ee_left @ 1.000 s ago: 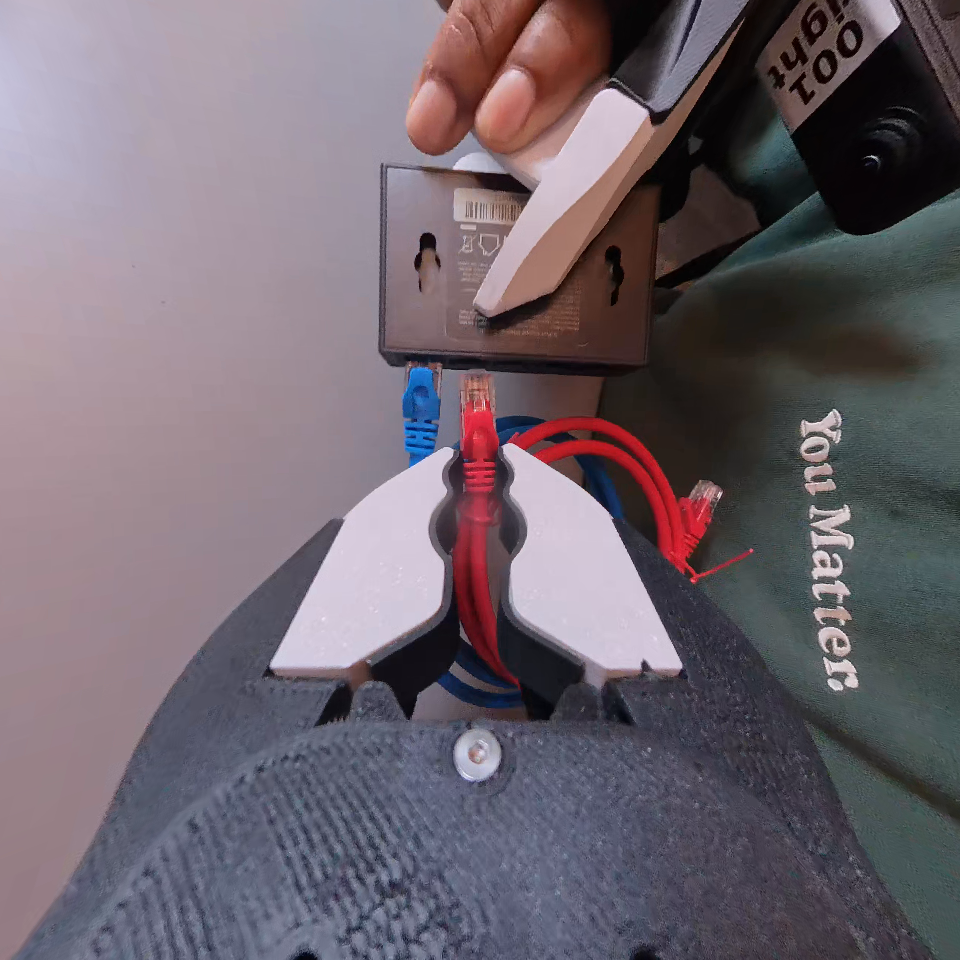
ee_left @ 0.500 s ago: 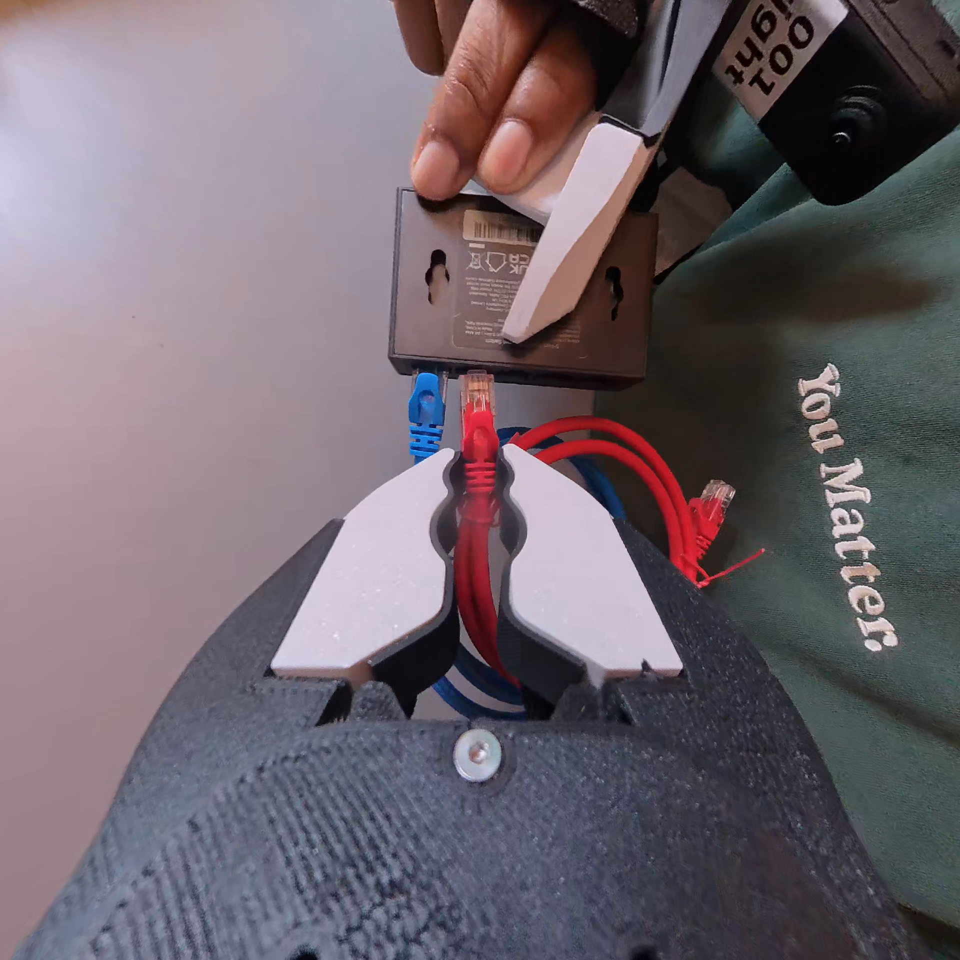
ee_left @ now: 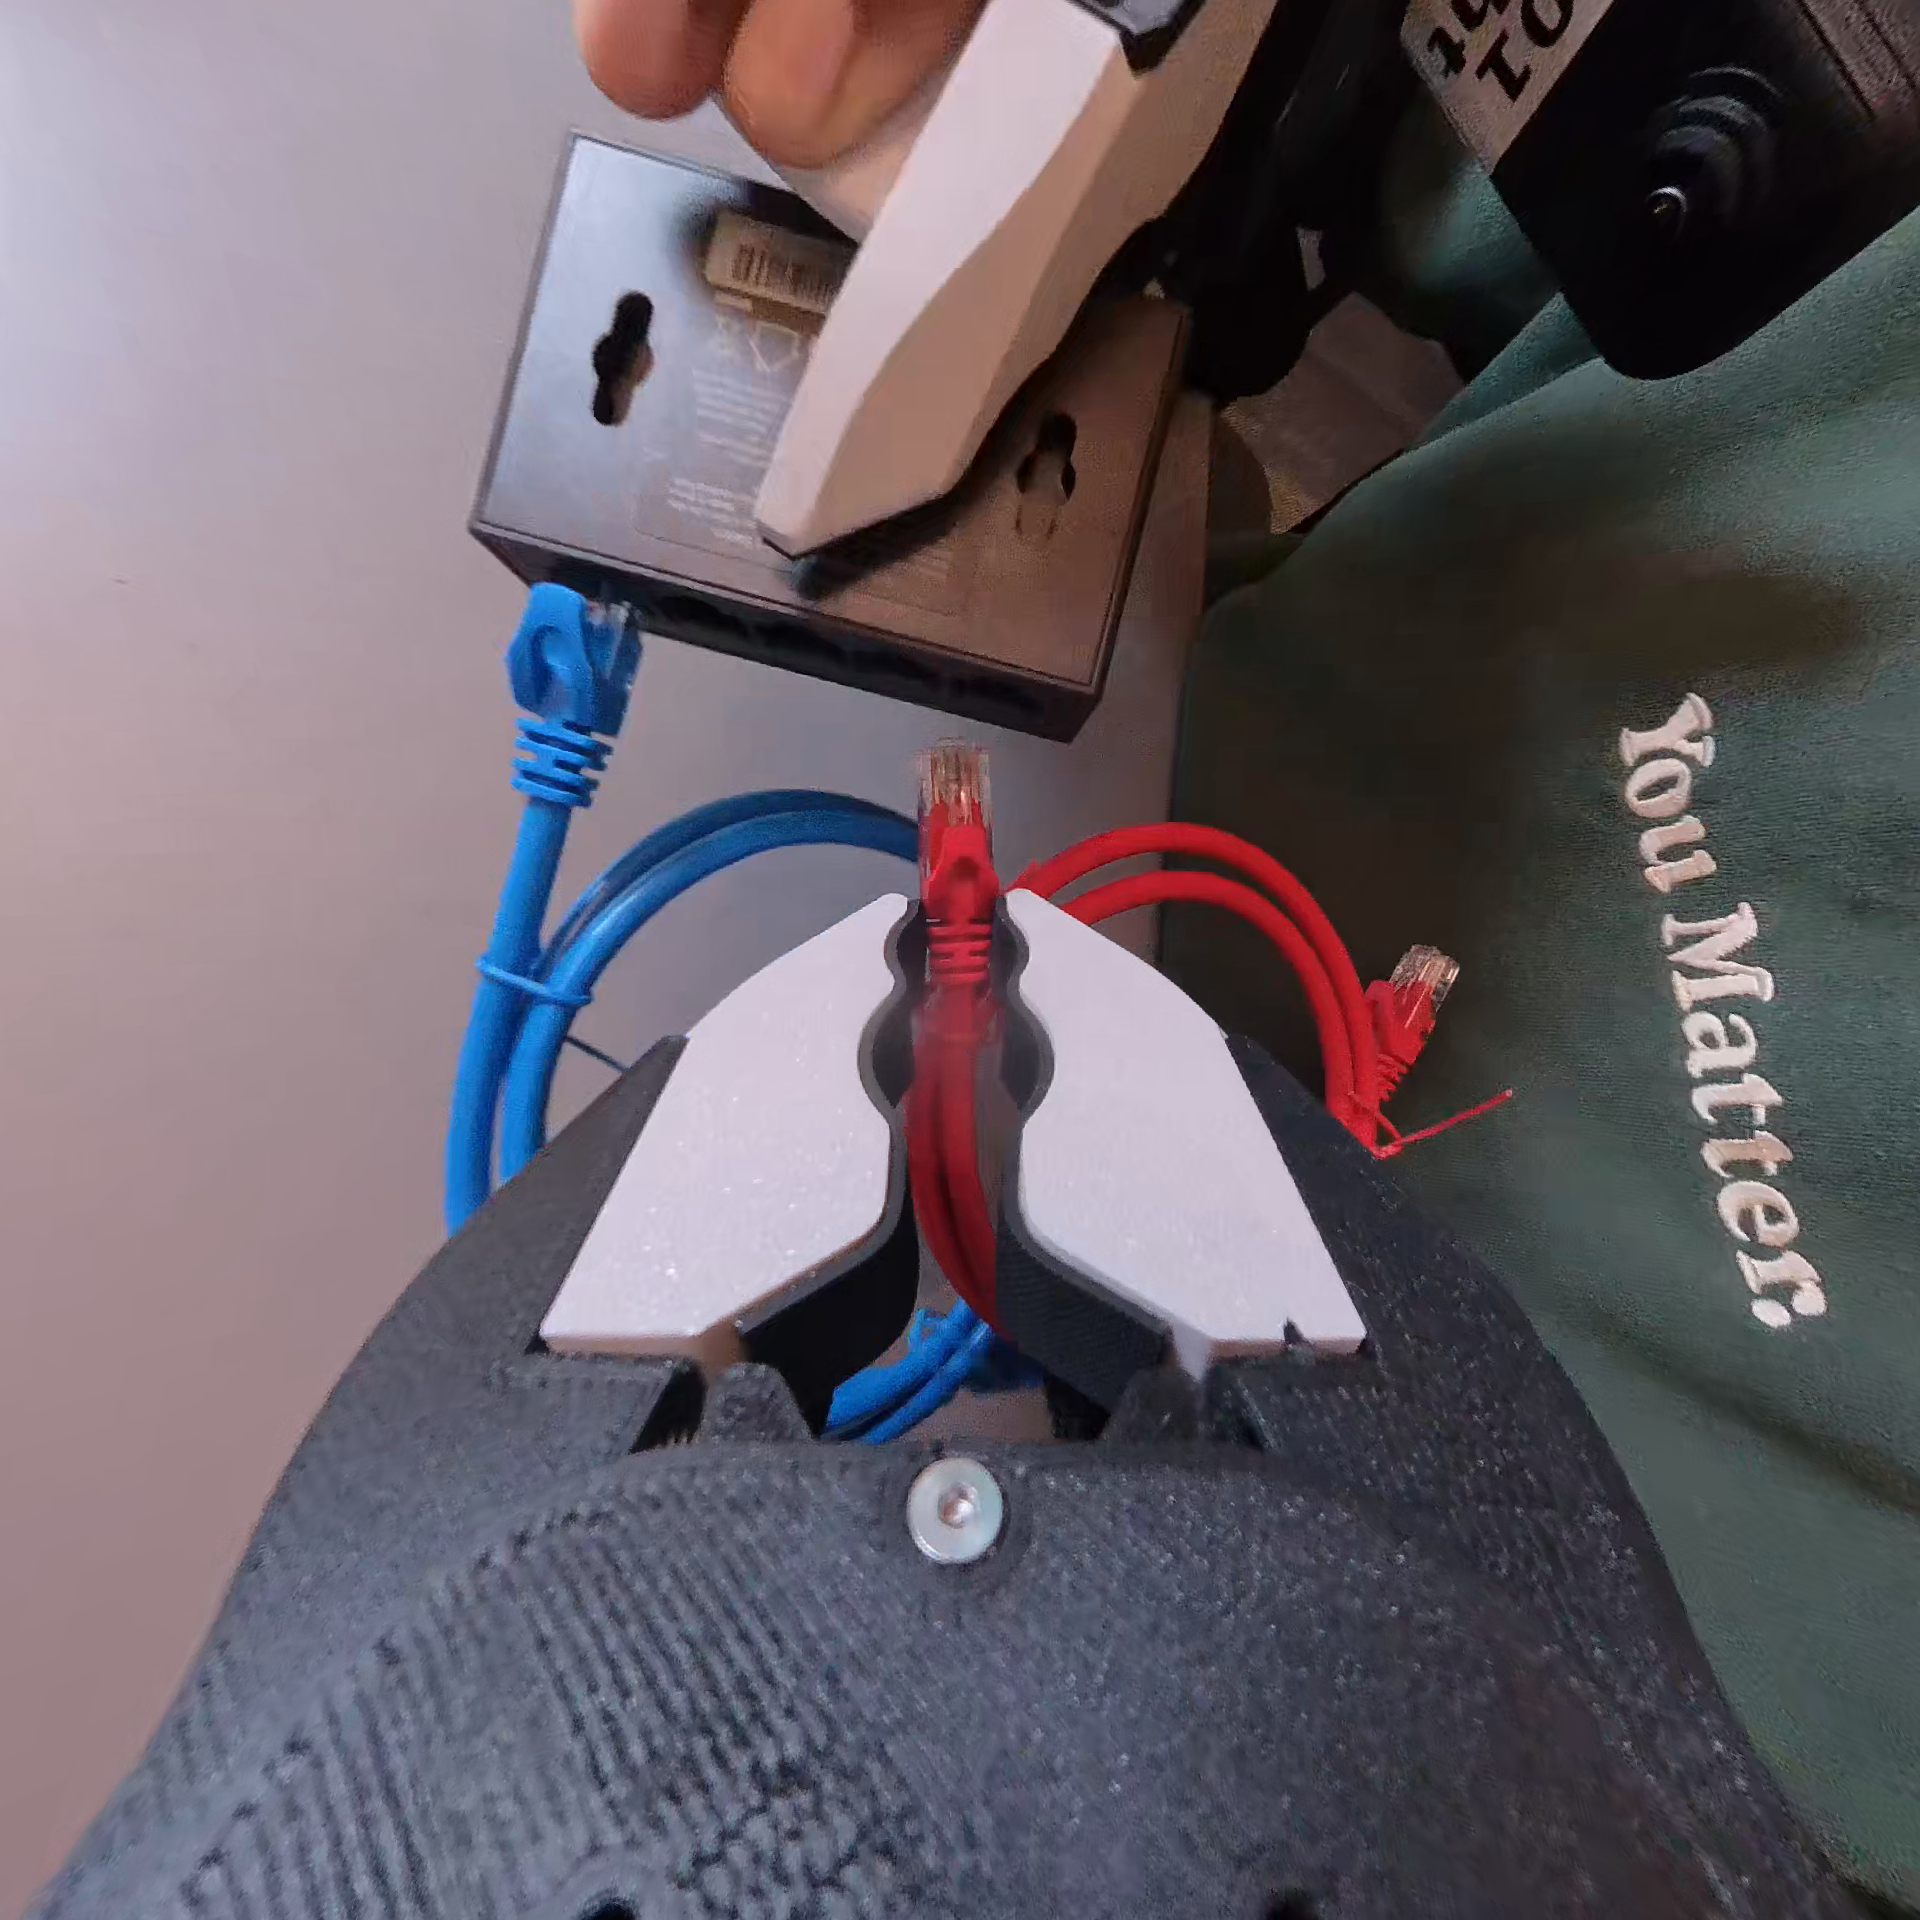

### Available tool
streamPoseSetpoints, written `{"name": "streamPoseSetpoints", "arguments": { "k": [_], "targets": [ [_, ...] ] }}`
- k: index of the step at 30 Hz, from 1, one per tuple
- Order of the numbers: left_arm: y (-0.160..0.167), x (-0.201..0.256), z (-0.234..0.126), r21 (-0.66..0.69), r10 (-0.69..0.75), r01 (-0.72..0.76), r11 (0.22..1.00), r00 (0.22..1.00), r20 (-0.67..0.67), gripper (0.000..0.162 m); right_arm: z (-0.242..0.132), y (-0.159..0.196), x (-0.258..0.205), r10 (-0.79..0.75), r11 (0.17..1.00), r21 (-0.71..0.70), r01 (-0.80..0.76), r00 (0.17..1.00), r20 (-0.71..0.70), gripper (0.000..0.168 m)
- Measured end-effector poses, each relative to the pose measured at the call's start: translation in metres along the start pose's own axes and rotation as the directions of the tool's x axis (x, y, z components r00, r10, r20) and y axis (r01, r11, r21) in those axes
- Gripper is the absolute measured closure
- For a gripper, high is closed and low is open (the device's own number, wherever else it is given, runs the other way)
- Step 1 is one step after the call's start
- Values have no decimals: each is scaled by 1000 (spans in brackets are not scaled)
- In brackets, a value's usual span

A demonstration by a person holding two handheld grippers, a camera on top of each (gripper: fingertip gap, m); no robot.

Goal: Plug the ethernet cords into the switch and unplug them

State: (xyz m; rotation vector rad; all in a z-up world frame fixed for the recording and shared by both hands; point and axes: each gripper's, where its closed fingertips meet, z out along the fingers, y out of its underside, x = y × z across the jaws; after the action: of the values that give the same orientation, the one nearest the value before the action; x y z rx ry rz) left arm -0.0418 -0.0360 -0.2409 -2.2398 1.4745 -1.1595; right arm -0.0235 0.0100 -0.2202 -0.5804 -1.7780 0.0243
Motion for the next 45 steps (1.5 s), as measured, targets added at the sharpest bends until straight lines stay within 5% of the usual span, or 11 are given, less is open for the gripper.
{"name": "streamPoseSetpoints", "arguments": {
  "k": [11, 22, 30, 37, 42, 45],
  "targets": [
    [4, -19, -27, 116, -16, 15, 993, 1000, 3, 149, -4, -13, -9, -109, 993, 59, 107, 994, 31, 138],
    [29, -48, 5, -113, 136, -116, 987, 972, 191, 149, 19, 11, -52, -153, 988, 12, 153, 980, 124, 136],
    [26, -54, 15, 49, -106, 102, 994, 991, 83, 149, 9, 43, -46, 310, 937, -214, -275, 938, 155, 119],
    [22, -56, 15, 169, -230, 229, 959, 973, -14, 150, -3, 39, -72, 679, 656, -513, -554, 730, 79, 100],
    [21, -57, 15, 215, -249, 252, 944, 968, -44, 150, -2, 33, -59, 375, 740, -571, -356, 923, -90, 92],
    [21, -57, 15, 226, -246, 247, 942, 969, -34, 150, 3, 22, -64, 225, 775, -591, -223, 972, -71, 108]
  ]
}}
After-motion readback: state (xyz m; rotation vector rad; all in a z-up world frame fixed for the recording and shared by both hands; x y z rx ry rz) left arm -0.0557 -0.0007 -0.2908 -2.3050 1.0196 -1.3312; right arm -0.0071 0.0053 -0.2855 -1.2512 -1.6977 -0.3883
